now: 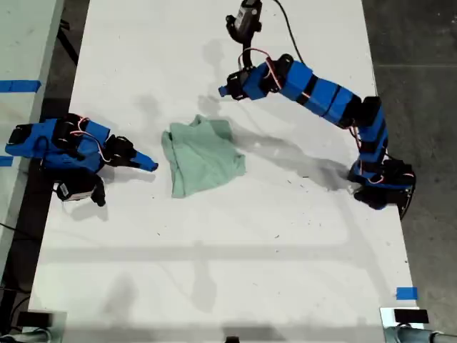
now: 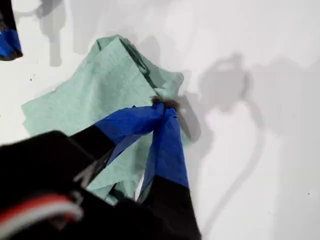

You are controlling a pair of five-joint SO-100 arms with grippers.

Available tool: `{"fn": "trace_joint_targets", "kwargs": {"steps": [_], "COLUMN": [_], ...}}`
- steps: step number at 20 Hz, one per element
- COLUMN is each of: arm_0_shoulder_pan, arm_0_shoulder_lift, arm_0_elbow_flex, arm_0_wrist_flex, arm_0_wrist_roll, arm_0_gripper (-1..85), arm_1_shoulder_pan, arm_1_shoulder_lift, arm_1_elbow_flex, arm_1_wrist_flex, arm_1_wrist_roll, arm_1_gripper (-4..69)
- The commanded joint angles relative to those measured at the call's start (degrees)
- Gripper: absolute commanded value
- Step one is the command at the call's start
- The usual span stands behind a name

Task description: Fold tshirt

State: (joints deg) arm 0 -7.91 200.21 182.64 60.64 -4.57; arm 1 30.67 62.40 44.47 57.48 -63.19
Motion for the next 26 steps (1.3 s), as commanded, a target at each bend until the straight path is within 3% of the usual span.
{"fn": "trace_joint_targets", "kwargs": {"steps": [1, 4, 10, 15, 17, 19, 20, 21, 22, 25, 26], "arm_0_shoulder_pan": [-0.09, -0.26, -0.26, -0.26, -0.26, -0.26, -0.26, -0.26, -0.26, -0.35, -0.35], "arm_0_shoulder_lift": [6.06, 6.06, 6.06, 6.06, 6.06, 6.06, 6.06, 6.06, 6.06, 6.06, 6.06], "arm_0_elbow_flex": [0.35, 0.35, 0.26, 0.26, 0.26, 0.26, 0.26, 0.26, 0.26, 0.18, 0.18], "arm_0_wrist_flex": [0.18, 0.18, 0.18, 0.18, 0.18, 0.18, 0.18, 0.18, 0.18, 0.18, 0.18], "arm_0_wrist_roll": [-0.7, -0.7, -0.7, -0.7, -0.7, -0.7, -0.7, -0.7, -0.7, -0.7, -0.7], "arm_0_gripper": [5.4, 7.4, 10.5, 10.9, 10.9, 10.9, 11.0, 11.0, 11.1, 11.2, 11.2], "arm_1_shoulder_pan": [-1.23, -3.69, -13.27, -25.75, -27.86, -27.6, -27.25, -27.86, -27.33, -28.04, -28.39], "arm_1_shoulder_lift": [18.37, 41.92, 85.17, 96.59, 99.4, 110.3, 119.44, 130.25, 137.81, 137.55, 137.55], "arm_1_elbow_flex": [6.77, 33.66, 85.69, 113.47, 122.96, 130.61, 132.1, 132.1, 131.92, 130.96, 130.69], "arm_1_wrist_flex": [7.73, 9.58, 6.33, -7.12, -9.84, -3.43, 4.66, 11.51, 12.13, 15.29, 15.82], "arm_1_wrist_roll": [-0.44, 5.45, 22.94, 40.34, 51.06, 68.38, 76.99, 71.46, 52.65, 12.74, 14.41], "arm_1_gripper": [-1.2, -1.2, -1.2, -1.2, -1.3, -0.5, 2.8, 5.2, 6.6, 6.1, 5.6]}}
